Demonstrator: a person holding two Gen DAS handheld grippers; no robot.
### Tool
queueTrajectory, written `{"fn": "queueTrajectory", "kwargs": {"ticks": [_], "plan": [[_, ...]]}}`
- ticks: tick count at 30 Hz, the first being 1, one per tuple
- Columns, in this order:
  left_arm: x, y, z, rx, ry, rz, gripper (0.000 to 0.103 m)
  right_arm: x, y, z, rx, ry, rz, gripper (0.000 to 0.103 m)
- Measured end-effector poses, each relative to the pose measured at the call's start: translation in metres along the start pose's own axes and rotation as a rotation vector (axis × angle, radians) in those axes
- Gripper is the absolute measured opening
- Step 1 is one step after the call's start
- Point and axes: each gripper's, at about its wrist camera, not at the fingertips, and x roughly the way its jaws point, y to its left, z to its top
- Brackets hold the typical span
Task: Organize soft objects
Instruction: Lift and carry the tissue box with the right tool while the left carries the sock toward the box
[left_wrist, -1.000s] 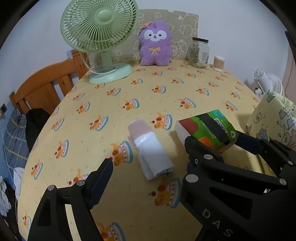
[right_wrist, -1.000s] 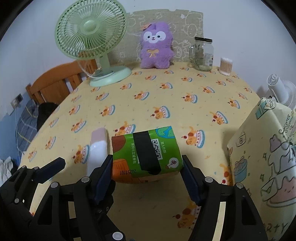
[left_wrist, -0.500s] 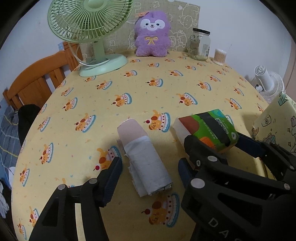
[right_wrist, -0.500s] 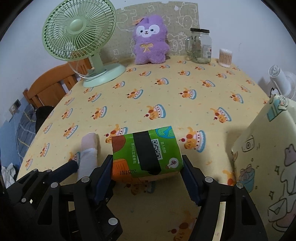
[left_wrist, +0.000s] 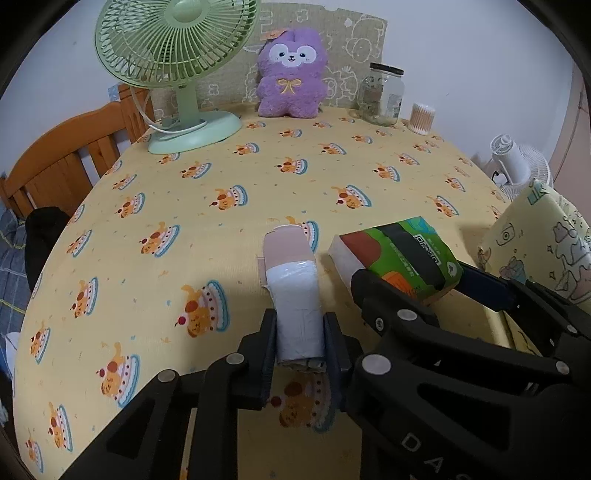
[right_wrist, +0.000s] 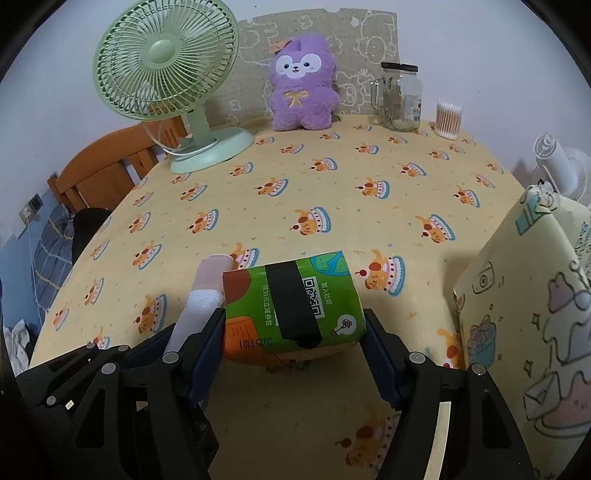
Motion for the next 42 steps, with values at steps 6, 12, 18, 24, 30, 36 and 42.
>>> {"fn": "queueTrajectory", "kwargs": {"ticks": [6,12,18,24,30,36,42], "plan": [[-0.016,-0.006,-0.007,-0.001,-0.042,0.015,0.022,-0.016,0.001,-0.006,-0.009,-0.018,-0.008,0.073],[-0.033,-0.009,-0.012,-0.006,-0.076,0.018,0.022,-0.035,0.003,-0.011,-0.016,-0.047,-0.015,0.073],[-0.052,-0.012,-0.016,-0.009,-0.109,0.039,0.022,-0.052,0.007,-0.014,-0.024,-0.070,-0.010,0.073],[-0.072,-0.018,-0.017,-0.009,-0.148,0.044,0.022,-0.075,0.009,-0.014,-0.035,-0.112,-0.012,0.073],[-0.092,-0.024,-0.017,-0.004,-0.188,0.046,0.022,-0.098,0.009,-0.013,-0.041,-0.150,-0.015,0.073],[-0.111,-0.029,-0.019,0.002,-0.226,0.061,0.023,-0.118,0.010,-0.014,-0.050,-0.182,-0.013,0.073],[-0.130,-0.034,-0.018,0.007,-0.274,0.077,0.023,-0.139,0.012,-0.015,-0.057,-0.219,-0.010,0.073]]}}
